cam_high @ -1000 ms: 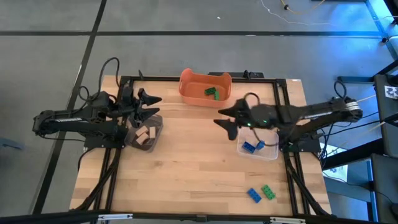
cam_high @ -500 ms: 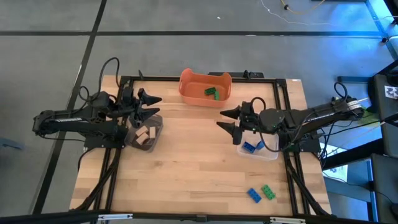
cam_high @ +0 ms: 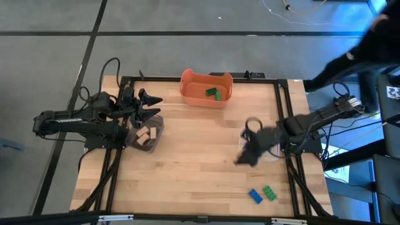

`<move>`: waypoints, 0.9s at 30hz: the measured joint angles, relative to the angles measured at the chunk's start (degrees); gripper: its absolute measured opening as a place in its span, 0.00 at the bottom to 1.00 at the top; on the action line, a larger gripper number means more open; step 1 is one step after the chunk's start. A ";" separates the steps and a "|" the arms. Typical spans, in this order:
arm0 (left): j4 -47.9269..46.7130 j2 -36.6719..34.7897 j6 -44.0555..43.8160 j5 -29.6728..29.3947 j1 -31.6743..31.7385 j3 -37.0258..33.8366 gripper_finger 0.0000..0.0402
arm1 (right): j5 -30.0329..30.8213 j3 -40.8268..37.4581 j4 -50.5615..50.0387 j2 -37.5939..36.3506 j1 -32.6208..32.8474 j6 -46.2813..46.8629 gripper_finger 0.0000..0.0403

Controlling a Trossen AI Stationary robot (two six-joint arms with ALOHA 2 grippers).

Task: Sort & place blocks by color
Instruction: Put the green game piece into the orange bin

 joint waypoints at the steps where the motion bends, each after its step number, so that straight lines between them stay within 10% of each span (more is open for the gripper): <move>1: 0.02 0.00 0.00 -0.01 0.01 0.00 0.70 | -1.08 -0.10 -3.02 0.29 2.31 4.43 0.70; 13: 0.30 0.00 0.00 -0.65 0.00 0.00 0.70 | -7.71 -7.15 -12.46 11.21 29.14 52.65 0.70; 27: 0.30 0.00 0.02 -1.13 0.02 0.00 0.70 | -10.71 -8.40 -11.26 23.80 33.72 58.13 0.70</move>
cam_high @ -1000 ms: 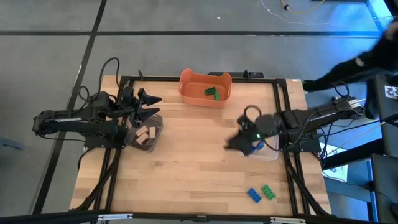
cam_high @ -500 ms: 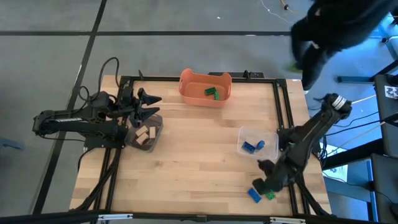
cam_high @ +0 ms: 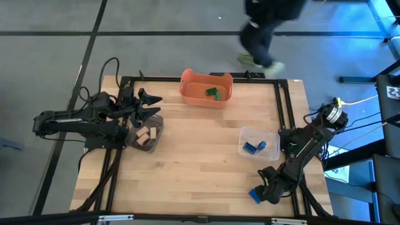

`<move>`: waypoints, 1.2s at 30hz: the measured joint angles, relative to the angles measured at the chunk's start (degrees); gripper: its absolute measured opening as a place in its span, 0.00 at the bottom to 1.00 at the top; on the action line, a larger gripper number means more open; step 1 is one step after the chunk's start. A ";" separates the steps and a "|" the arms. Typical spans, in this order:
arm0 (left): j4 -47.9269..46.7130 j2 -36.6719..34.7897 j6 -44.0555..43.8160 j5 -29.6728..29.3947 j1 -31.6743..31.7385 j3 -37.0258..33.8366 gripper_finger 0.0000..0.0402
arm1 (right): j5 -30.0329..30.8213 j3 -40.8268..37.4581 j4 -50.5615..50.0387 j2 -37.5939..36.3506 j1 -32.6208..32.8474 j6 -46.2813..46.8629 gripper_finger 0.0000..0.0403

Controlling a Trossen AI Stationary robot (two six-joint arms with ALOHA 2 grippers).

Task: Sort & place blocks by color
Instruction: Put the green game piece into the orange bin

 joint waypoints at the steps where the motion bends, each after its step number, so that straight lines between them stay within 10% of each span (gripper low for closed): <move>1: 0.00 0.00 0.00 -0.27 -0.02 0.00 0.70 | -0.02 0.00 0.09 0.79 0.00 -0.32 0.70; 12: 0.00 0.00 -0.01 -0.74 -0.01 0.00 0.70 | -0.09 0.33 0.26 6.90 -0.02 -4.27 0.67; 18: -0.02 0.02 0.00 -0.86 0.00 0.00 0.70 | -0.18 0.29 0.22 6.67 -0.09 -8.99 0.36; 22: -0.02 0.02 -0.01 -0.86 -0.01 0.00 0.70 | 0.94 -0.31 -2.74 3.75 -0.75 -14.69 0.35; 30: -0.02 0.01 0.00 -1.87 0.00 0.00 0.70 | 41.80 -0.04 -3.87 -15.40 -3.27 -20.10 0.35; 36: -0.25 0.00 0.05 -1.87 -0.01 0.00 0.70 | 45.09 -0.04 2.87 -20.01 -15.43 -41.68 0.35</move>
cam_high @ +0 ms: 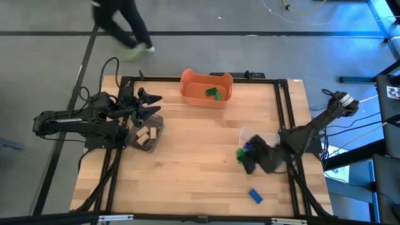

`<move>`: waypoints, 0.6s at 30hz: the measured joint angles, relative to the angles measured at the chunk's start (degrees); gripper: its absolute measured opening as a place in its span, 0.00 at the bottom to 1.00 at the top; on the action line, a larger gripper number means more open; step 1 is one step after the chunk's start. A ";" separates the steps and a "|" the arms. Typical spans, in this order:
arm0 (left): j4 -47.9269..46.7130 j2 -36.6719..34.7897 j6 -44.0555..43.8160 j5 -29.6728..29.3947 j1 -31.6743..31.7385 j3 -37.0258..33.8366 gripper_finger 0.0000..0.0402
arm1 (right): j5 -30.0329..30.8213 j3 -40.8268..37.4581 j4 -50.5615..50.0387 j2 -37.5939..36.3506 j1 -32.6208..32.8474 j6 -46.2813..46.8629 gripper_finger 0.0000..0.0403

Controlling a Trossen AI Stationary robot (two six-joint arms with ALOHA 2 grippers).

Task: Sort & place blocks by color
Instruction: Put the green game piece into the orange bin

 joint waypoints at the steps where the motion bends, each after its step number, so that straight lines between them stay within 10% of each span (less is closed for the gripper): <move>1: -0.19 0.01 0.50 0.00 -0.01 0.00 0.70 | -0.48 0.00 2.77 0.08 -2.66 -5.48 0.35; 8: -0.97 0.02 6.18 -2.05 0.01 0.00 0.70 | -4.93 0.00 31.55 3.37 -23.33 -39.53 0.35; 18: -1.32 1.69 5.66 -1.50 0.00 0.00 0.70 | -42.25 0.04 75.29 10.68 -44.89 -52.48 0.35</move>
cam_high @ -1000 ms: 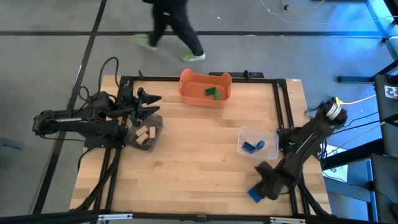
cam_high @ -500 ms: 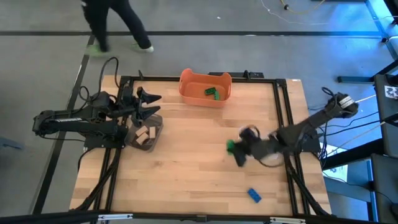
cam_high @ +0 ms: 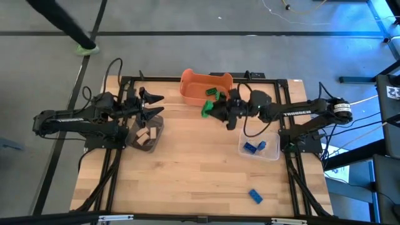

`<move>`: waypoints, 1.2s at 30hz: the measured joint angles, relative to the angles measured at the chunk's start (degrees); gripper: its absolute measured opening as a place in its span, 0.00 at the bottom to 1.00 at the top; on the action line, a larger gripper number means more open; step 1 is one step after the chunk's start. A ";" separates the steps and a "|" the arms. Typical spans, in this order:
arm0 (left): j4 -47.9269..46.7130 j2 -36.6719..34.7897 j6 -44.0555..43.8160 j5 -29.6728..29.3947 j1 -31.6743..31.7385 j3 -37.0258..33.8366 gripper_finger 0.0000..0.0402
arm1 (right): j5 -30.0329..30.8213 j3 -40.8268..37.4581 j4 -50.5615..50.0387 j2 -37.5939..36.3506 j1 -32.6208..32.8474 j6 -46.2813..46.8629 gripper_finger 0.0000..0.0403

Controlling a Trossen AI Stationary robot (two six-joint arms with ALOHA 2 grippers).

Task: Sort & place blocks by color
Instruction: Put the green game piece into the orange bin

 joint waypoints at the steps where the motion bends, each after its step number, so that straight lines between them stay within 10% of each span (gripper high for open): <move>1: 0.03 0.13 -0.06 0.04 -0.02 0.00 0.70 | -0.07 0.00 0.49 -0.04 -0.62 -0.07 0.35; 26: 0.16 0.21 -1.23 1.30 0.00 0.00 0.70 | 3.64 0.03 -1.21 -0.28 -1.56 -0.92 0.35; 36: 0.22 0.21 -1.37 1.30 -0.02 0.00 0.70 | 19.89 21.58 -56.20 6.89 -11.56 0.25 0.35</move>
